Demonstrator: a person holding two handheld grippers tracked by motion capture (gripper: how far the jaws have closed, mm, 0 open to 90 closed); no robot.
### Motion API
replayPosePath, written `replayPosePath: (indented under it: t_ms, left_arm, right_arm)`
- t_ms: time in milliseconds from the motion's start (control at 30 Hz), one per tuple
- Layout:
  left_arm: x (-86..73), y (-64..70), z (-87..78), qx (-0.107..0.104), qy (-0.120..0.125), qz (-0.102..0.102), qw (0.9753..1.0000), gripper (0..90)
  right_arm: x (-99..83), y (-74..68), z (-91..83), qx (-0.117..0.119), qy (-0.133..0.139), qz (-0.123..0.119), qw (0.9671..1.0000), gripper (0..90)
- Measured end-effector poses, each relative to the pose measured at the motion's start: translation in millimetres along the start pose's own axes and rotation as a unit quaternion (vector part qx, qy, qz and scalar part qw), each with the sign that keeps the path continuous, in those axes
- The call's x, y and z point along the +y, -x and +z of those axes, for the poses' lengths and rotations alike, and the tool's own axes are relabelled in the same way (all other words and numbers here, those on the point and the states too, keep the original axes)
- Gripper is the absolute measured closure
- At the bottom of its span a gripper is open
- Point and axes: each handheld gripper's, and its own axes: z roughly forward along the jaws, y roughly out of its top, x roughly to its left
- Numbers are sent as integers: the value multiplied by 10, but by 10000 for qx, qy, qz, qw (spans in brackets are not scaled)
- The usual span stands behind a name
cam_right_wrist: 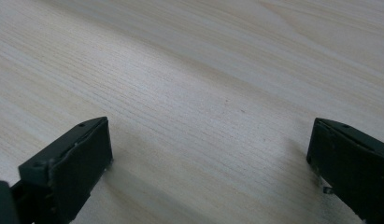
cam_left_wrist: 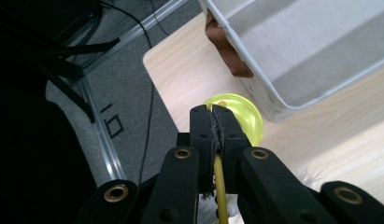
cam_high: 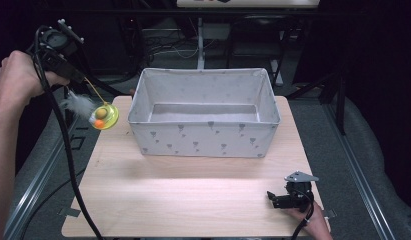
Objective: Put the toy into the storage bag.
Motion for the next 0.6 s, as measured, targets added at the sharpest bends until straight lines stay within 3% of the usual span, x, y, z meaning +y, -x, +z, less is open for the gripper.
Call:
replayPosePath:
  t_ms: [367,600]
  left_arm:
    - [243,-24,-173,242,91,46,9997,882]
    - [454,55,-289,397,115,253,9988,881]
  right_arm:
    - [0,0,0,3,0,1,10000,0]
    - [0,0,0,0,0,-1,10000,0]
